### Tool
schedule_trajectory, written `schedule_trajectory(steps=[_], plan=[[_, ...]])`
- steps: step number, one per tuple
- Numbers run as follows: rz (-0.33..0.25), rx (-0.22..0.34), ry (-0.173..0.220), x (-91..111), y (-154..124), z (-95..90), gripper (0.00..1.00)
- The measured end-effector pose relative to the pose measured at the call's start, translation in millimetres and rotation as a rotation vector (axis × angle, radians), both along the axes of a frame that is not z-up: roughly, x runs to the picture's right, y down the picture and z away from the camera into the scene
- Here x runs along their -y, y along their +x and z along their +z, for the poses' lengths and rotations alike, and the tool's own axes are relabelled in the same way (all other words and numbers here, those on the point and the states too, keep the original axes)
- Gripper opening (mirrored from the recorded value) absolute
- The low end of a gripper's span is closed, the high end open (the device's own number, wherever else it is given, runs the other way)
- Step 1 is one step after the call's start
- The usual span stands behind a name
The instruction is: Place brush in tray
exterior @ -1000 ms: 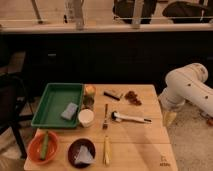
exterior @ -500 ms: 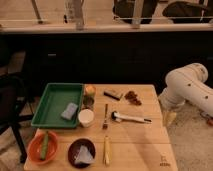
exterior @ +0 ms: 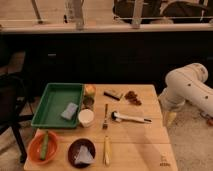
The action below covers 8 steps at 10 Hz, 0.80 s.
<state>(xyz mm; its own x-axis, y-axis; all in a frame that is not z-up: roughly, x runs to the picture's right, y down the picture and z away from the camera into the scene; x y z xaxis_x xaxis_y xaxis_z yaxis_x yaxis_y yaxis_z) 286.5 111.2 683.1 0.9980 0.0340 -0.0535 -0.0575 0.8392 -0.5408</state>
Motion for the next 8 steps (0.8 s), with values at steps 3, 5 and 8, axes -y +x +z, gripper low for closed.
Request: schedule_trajectory(steps=[3,5,8], plan=[[0.000,0.000,0.000,0.0,0.0,0.0,0.80],[0.000,0.000,0.000,0.0,0.0,0.0,0.80],[0.009,0.018,0.006,-4.7,-3.4,1.1,0.80]])
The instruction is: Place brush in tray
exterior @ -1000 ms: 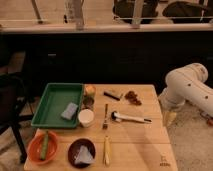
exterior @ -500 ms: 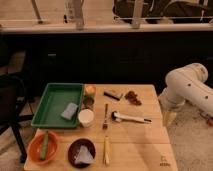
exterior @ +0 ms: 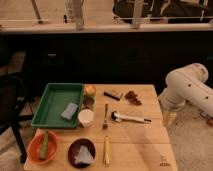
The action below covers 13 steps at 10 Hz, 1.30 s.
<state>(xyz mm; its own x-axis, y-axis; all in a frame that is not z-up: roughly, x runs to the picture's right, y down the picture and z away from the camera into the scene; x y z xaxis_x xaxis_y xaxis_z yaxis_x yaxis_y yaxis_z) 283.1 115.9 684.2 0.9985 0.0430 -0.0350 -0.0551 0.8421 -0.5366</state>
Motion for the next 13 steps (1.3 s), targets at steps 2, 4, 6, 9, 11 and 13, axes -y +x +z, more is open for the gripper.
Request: schedule_trajectory(steps=[2,4,6,9,11,13], plan=[[0.026,0.031,0.010,-10,-14,5.5,0.80],[0.039,0.055,0.031,-21,-35,14.5,0.80],[0.052,0.093,0.046,-26,-54,25.6,0.80],[0.087,0.126,0.063,-25,-59,44.3,0.80],[0.102,0.142,0.070,-19,-60,59.8,0.80],[0.103,0.150,0.068,-17,-61,64.7,0.80]])
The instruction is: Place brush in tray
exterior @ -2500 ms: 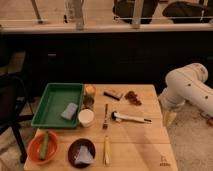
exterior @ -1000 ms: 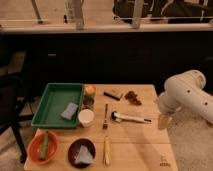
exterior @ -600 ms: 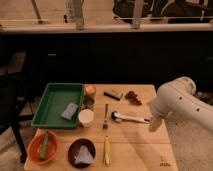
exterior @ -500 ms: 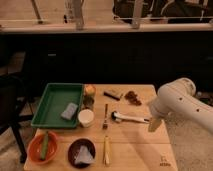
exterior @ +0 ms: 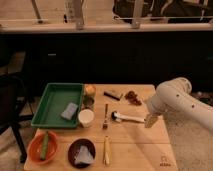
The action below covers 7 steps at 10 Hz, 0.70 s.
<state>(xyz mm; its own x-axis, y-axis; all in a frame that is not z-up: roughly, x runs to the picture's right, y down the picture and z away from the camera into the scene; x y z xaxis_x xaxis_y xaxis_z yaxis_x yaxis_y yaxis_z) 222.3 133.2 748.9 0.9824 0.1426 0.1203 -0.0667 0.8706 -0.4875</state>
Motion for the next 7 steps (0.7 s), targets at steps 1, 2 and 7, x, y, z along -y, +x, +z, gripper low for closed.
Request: schedule_trajectory(steps=[1,2,7], plan=[[0.000,-0.001,0.000,0,1,-0.2,0.80],[-0.001,0.001,0.000,0,-1,0.2,0.80],[0.022,-0.008,0.003,-12,-2,10.4,0.80]])
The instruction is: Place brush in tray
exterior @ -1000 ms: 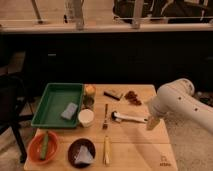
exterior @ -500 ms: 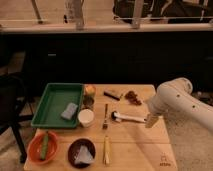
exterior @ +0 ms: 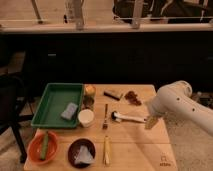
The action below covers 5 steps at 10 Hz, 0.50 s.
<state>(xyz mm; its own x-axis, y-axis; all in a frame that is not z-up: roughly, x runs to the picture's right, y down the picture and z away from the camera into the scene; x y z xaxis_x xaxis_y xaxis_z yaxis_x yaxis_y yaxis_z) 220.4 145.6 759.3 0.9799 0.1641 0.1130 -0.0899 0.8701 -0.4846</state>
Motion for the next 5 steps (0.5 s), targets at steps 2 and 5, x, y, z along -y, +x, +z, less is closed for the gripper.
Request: schedule_trajectory(steps=[2,5], plan=[[-0.006,0.002,-0.010,-5,-5,10.3,0.80],[-0.019,0.003,-0.038,-11,-9,29.8,0.80]])
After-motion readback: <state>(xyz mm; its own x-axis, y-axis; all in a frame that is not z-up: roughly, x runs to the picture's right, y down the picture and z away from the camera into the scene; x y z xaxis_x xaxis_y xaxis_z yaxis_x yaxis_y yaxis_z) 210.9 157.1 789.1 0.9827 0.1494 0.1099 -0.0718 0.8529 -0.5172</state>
